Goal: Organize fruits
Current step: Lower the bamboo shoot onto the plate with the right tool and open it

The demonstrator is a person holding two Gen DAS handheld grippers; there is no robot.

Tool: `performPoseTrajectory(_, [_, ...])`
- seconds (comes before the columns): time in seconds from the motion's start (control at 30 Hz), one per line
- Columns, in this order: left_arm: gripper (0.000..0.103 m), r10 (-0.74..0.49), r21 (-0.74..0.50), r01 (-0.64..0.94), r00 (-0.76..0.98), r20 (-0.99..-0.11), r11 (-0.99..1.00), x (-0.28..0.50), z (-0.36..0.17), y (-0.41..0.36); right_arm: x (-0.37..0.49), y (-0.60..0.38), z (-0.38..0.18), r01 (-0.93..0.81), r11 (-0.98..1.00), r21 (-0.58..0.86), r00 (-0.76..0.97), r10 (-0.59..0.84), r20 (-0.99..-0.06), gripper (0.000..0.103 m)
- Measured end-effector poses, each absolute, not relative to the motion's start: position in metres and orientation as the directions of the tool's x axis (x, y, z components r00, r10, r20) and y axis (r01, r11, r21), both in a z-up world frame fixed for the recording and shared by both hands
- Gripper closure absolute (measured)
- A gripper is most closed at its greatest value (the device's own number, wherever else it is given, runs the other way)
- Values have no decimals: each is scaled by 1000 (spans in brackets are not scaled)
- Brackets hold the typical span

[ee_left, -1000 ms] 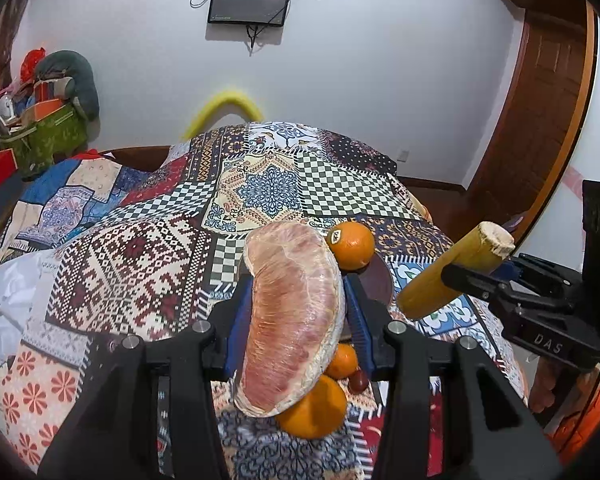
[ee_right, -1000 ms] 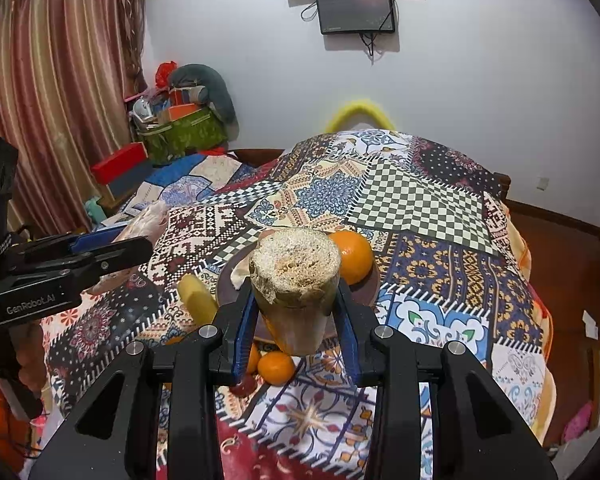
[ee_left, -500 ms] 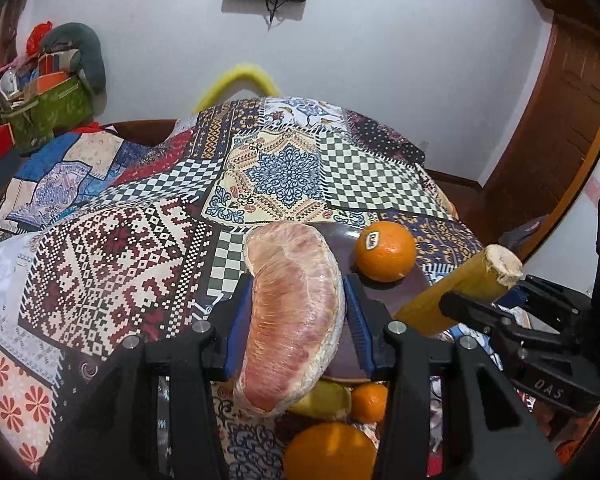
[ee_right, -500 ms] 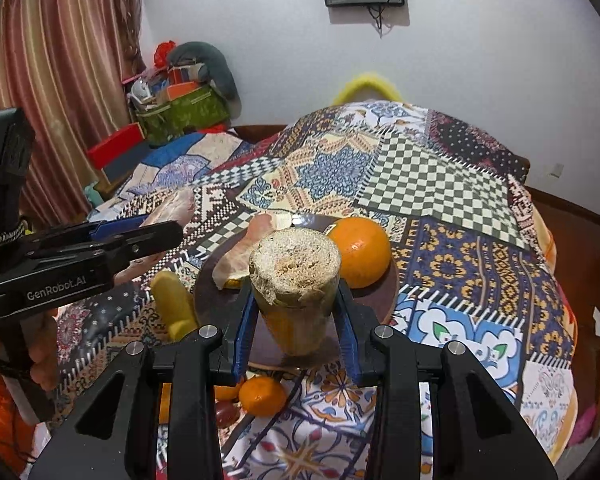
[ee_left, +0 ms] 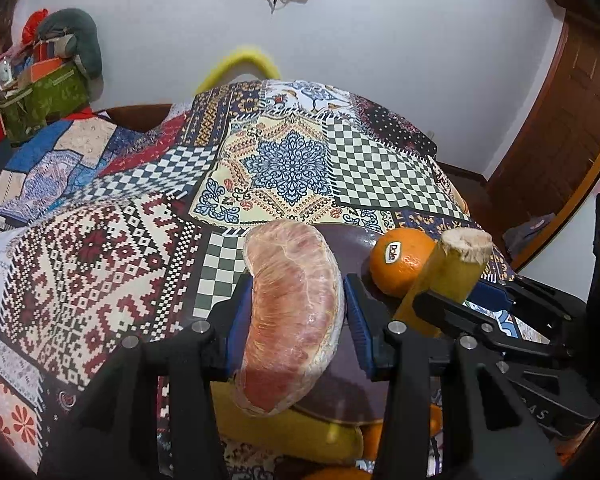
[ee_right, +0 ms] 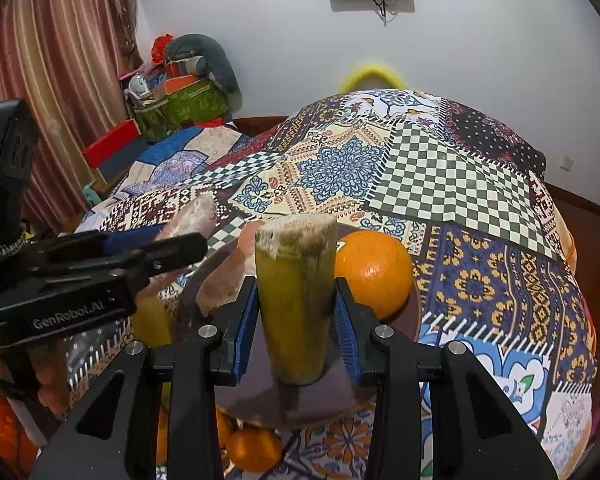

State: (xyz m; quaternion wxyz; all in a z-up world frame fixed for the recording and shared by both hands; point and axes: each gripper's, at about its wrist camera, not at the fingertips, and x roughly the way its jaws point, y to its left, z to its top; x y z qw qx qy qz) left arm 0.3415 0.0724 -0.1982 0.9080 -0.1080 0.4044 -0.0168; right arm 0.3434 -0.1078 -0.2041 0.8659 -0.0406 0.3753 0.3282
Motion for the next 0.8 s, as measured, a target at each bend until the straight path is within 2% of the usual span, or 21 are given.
performPoseTrajectory(0.17, [59, -138, -235, -52, 681, -719, 971, 351, -197, 74, 350, -104, -205, -606, 778, 165, 502, 535, -679, 69])
performPoseTrajectory(0.37, [59, -127, -212, -41, 685, -718, 976, 353, -195, 71, 354, -101, -208, -609, 780, 148, 503, 523, -688, 68])
performPoseTrajectory(0.63, [59, -56, -146, -70, 697, -715, 987, 341, -190, 90, 352, -94, -215, -630, 766, 127, 481, 514, -710, 67])
performPoseTrajectory(0.8, [59, -34, -147, -111, 676, -736, 983, 343, -194, 117, 350, -96, -215, -631, 764, 135, 476, 519, -710, 67])
